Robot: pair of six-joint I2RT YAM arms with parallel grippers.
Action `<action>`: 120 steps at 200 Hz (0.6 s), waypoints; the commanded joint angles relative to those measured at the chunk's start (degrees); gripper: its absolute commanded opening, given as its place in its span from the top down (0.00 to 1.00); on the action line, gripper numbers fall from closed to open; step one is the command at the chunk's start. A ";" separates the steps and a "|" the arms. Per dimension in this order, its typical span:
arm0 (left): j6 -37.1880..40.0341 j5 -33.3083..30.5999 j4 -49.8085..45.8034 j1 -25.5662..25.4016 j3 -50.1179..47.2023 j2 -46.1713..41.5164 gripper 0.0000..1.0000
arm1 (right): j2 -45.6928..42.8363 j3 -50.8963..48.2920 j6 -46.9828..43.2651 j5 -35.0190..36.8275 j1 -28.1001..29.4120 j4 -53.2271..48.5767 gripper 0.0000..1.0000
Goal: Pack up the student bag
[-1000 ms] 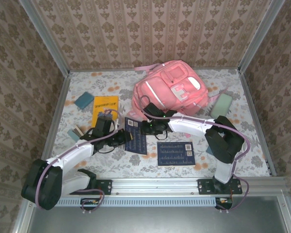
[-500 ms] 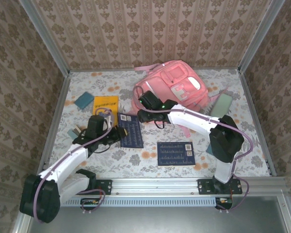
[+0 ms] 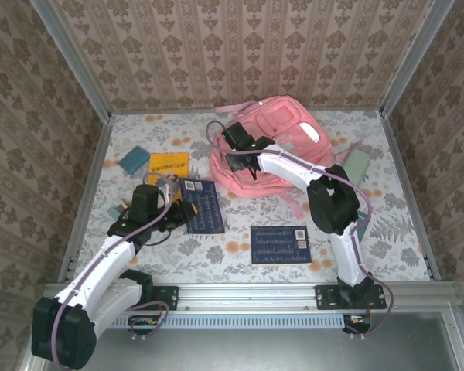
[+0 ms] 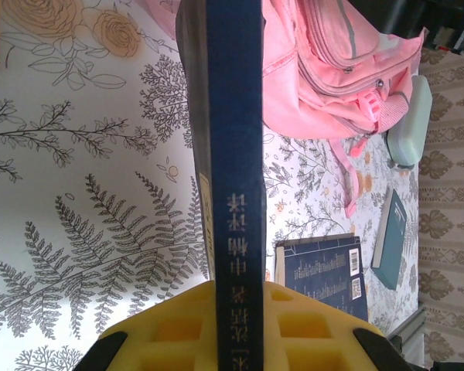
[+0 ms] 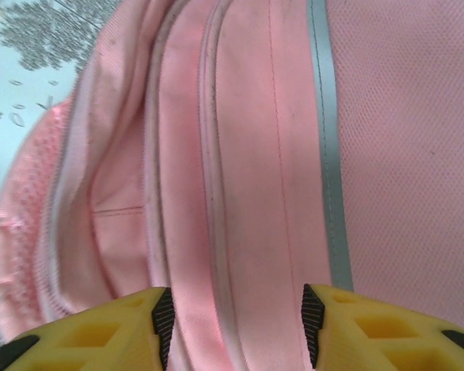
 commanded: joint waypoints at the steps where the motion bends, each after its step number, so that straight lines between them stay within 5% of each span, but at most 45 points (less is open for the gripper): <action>1: -1.02 -0.11 0.54 0.67 2.03 -0.79 1.00 | 4.42 4.34 -3.47 2.37 0.14 -4.38 0.47; 49: -0.23 0.05 -0.55 1.54 3.95 -0.62 1.00 | 9.58 5.85 -4.17 3.08 -0.08 -6.17 0.48; 57: -0.10 0.13 -0.82 1.66 4.19 -0.57 1.00 | 9.69 5.93 -4.09 3.28 -0.08 -6.64 0.55; 82: 0.54 0.07 -1.51 2.36 5.02 -0.56 1.00 | 7.49 5.18 -3.06 2.15 0.39 -7.00 1.00; 120: 1.43 1.09 -1.77 4.44 7.21 0.14 1.00 | 0.13 4.68 -0.49 -1.87 1.76 -7.46 1.00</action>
